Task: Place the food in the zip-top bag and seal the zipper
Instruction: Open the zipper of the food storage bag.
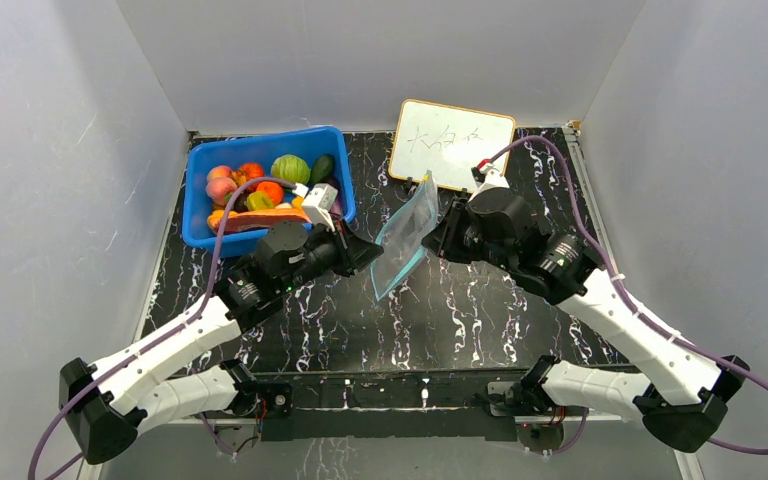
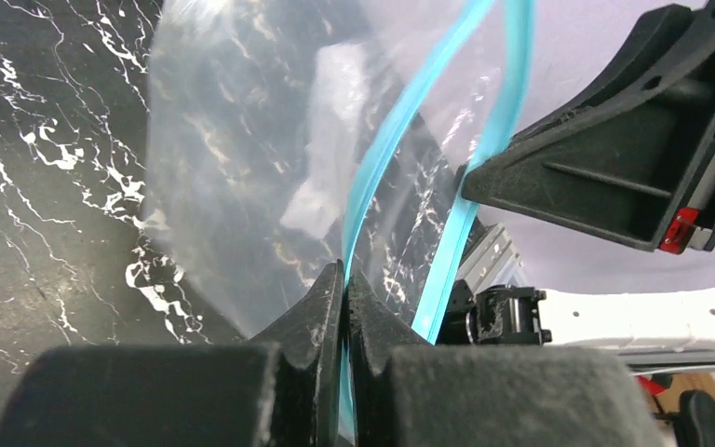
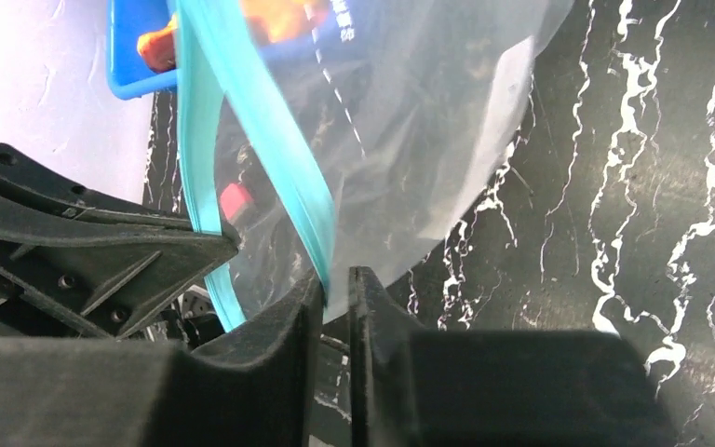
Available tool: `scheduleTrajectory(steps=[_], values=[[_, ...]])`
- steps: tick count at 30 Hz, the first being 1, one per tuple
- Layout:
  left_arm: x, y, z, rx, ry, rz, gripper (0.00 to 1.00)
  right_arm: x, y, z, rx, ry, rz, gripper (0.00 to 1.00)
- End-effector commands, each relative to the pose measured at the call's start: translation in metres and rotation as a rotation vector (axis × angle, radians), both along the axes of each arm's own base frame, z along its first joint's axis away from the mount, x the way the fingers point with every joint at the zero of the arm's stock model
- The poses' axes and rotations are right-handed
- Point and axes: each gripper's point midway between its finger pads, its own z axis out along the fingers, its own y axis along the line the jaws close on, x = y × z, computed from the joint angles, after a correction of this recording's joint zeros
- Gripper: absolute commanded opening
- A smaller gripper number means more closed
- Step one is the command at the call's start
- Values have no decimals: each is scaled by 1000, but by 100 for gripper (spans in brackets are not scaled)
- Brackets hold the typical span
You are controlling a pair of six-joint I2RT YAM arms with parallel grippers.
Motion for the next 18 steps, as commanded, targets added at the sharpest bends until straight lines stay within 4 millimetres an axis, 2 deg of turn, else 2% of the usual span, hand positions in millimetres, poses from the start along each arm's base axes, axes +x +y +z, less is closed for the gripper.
scheduleTrajectory(steps=[1, 5, 11, 18], values=[[7, -3, 24, -89, 21, 53, 0, 10, 9, 22, 152, -32, -73, 23], [12, -4, 27, -121, 35, 87, 0, 14, 24, 36, 309, -48, -82, 38], [19, -4, 20, -133, 59, 126, 0, 21, 43, 40, 414, -9, -88, 39], [19, -5, 12, -122, 78, 130, 0, 31, 54, 40, 404, -26, -66, 40]])
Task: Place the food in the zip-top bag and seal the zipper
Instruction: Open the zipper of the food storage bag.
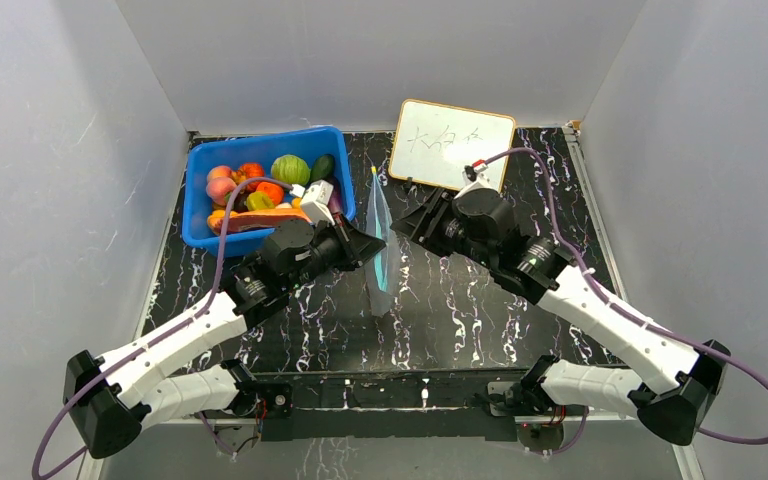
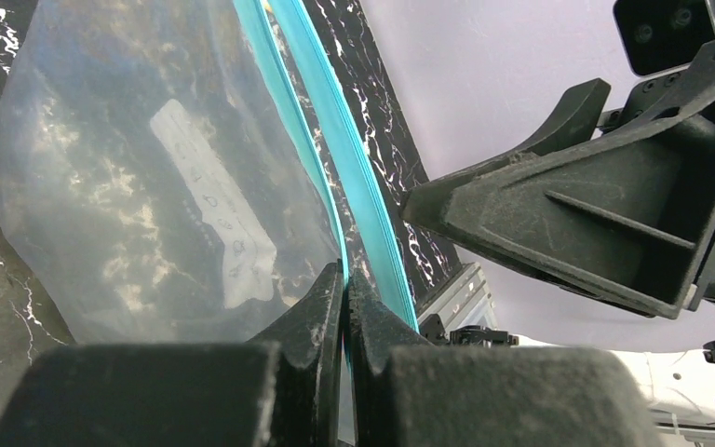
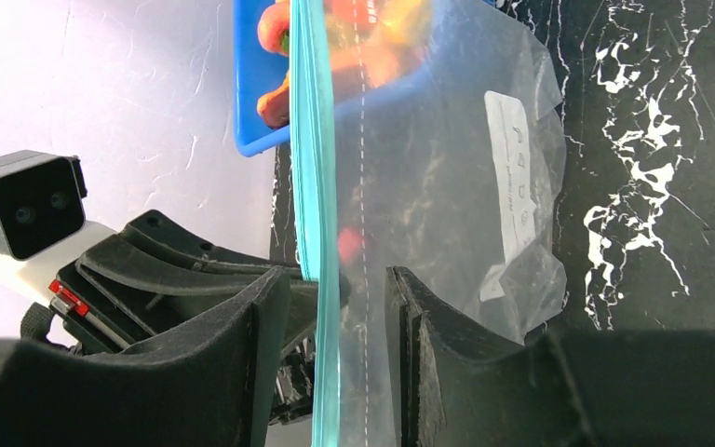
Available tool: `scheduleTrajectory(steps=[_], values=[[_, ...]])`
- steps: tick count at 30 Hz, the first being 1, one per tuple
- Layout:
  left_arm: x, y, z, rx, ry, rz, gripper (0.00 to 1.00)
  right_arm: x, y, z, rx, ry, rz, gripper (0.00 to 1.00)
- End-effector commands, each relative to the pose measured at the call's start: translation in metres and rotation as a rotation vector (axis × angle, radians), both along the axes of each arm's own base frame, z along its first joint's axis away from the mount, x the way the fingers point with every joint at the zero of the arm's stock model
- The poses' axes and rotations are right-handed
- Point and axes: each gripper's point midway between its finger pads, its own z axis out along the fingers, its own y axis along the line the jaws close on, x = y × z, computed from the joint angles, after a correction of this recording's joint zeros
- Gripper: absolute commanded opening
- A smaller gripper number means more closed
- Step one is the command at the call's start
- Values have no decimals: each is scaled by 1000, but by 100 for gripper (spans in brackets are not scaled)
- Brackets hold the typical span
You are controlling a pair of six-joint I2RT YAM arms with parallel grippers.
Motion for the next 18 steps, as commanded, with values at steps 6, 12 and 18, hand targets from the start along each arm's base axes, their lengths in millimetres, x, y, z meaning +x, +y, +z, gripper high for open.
scheduleTrajectory(steps=[6, 12, 18], values=[[3, -3, 12, -37, -21, 10, 0, 20, 21, 19, -15, -52, 26, 40], [2, -4, 14, -32, -29, -3, 0, 33, 18, 1, -150, -45, 8, 33], [2, 6, 16, 3, -18, 29, 0, 47, -31, -7, -367, -75, -166, 9]])
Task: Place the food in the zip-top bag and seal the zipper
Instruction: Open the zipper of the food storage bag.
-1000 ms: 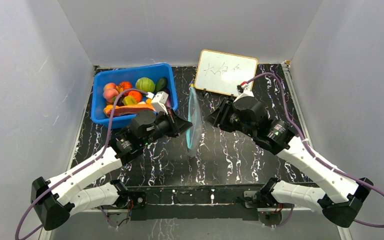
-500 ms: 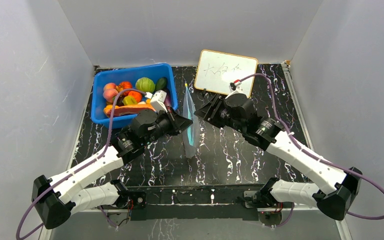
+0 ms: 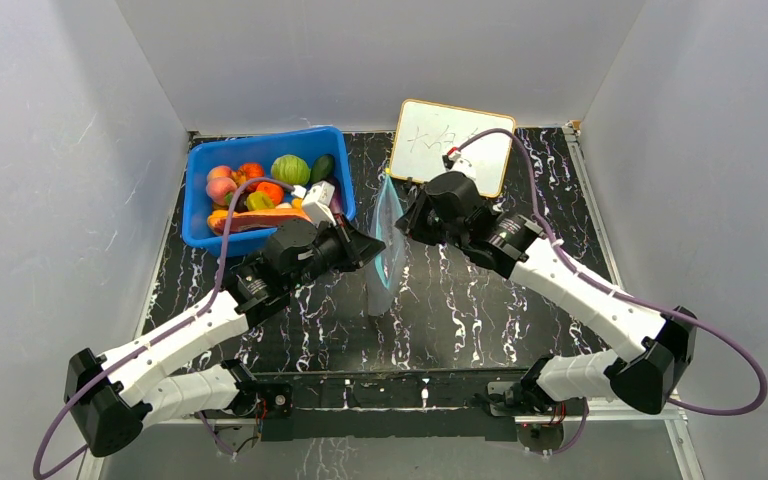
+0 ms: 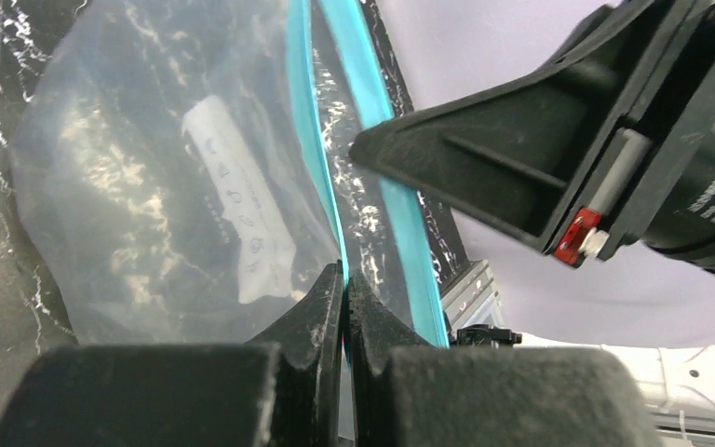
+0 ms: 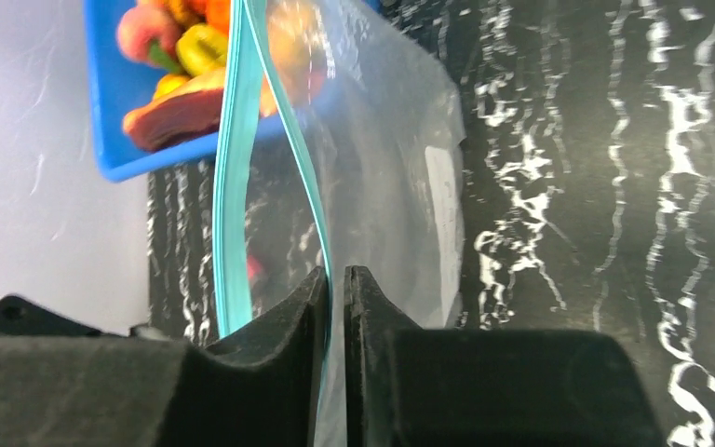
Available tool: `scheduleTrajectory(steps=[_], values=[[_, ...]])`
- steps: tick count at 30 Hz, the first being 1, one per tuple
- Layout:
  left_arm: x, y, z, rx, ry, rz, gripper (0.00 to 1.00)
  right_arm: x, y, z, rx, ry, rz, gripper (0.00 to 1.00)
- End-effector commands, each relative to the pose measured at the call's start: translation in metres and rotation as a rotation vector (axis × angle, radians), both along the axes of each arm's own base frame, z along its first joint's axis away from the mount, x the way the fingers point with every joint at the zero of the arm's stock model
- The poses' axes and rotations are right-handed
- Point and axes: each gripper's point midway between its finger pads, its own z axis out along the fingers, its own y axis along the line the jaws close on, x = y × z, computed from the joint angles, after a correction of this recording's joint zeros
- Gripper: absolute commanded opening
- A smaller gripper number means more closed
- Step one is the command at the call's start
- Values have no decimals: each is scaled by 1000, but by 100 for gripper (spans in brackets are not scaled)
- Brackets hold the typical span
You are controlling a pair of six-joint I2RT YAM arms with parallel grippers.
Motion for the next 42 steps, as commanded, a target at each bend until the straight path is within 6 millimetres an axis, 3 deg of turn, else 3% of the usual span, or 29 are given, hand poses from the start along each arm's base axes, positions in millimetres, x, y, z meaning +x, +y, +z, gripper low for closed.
scheduleTrajectory(steps=[1, 6, 9, 12, 15, 17, 19, 23, 25, 30, 31, 35, 40, 42], values=[[1, 10, 21, 9, -29, 40, 0, 16, -50, 24, -174, -128, -164, 4], [10, 41, 18, 109, -20, 178, 0, 17, -103, 40, -352, -192, -303, 0], [13, 53, 13, 180, -22, 216, 0, 12, -117, 54, -364, -211, -332, 0], [12, 51, 7, 226, 0, 195, 0, 6, -102, 64, -283, -229, -256, 0], [8, 38, 4, 215, 17, 129, 0, -5, -61, 70, -144, -295, -36, 0], [6, 34, 4, 206, 23, 109, 1, -12, -53, 69, -98, -320, 19, 0], [4, 32, 7, 203, 15, 91, 14, -12, -64, 60, -134, -308, -16, 0], [-2, 28, 20, 209, -15, 28, 64, -12, -80, 55, -240, -298, -34, 0], [-4, 29, 24, 228, -20, 14, 76, -12, -90, 59, -288, -300, -52, 0], [6, 44, 17, 348, -26, 67, 90, -16, -118, 67, -399, -273, -115, 0], [10, 50, 12, 393, -26, 91, 97, -17, -124, 68, -419, -268, -128, 0], [25, 62, 5, 508, -20, 134, 98, -23, -143, 78, -479, -252, -170, 0], [49, 82, -5, 572, 31, 171, 98, -22, -134, 82, -443, -277, -140, 0], [58, 91, -7, 556, 64, 183, 93, -18, -124, 71, -433, -279, -108, 0]])
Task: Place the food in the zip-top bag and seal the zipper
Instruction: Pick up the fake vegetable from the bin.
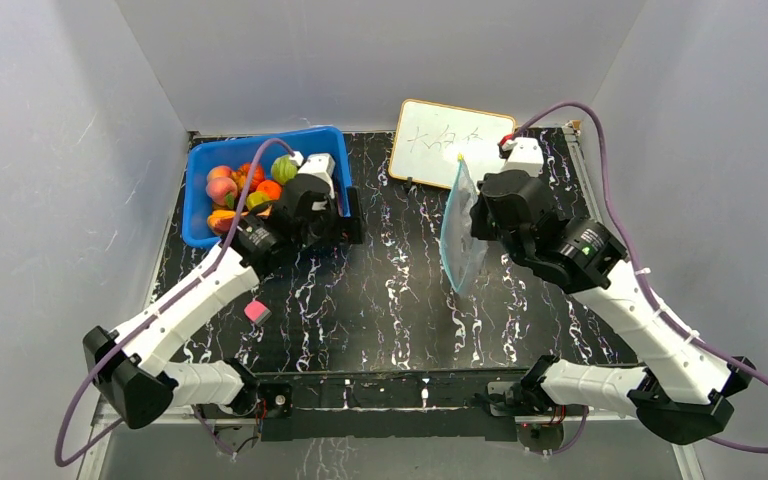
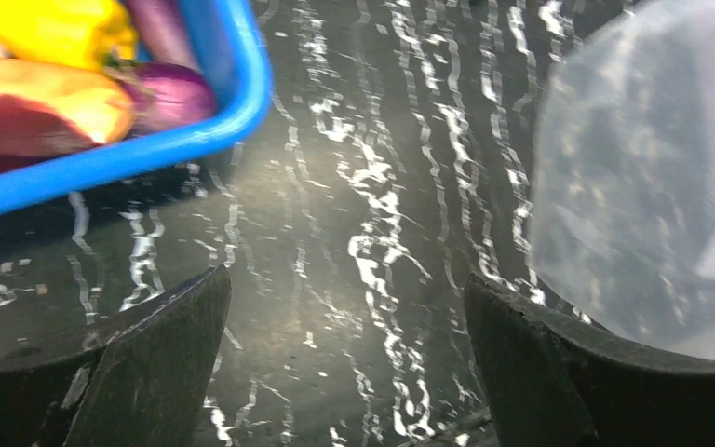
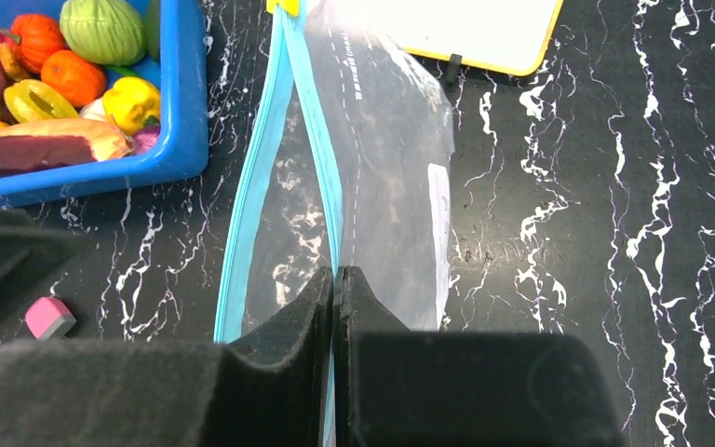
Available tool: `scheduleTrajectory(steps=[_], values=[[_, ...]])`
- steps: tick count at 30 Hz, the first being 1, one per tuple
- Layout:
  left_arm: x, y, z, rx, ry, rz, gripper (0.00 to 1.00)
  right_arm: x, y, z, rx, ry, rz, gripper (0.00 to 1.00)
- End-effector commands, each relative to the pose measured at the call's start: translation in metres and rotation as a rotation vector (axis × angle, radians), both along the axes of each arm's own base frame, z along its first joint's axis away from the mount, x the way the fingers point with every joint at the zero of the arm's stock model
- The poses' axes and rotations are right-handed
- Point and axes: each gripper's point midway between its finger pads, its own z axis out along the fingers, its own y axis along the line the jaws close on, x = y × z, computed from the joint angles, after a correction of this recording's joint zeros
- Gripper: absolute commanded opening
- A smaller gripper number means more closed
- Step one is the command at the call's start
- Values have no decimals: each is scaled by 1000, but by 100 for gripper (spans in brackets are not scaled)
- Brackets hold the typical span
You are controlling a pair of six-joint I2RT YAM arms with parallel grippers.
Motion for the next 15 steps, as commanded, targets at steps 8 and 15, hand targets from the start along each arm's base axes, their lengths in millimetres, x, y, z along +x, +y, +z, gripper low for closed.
scheduleTrajectory(steps=[8, 15], values=[[51, 62, -3, 3, 56, 164, 77, 10, 55, -69, 62, 67, 173, 0], [93, 88, -25, -35, 130, 246, 74, 1, 93, -89, 213, 95, 303, 0]])
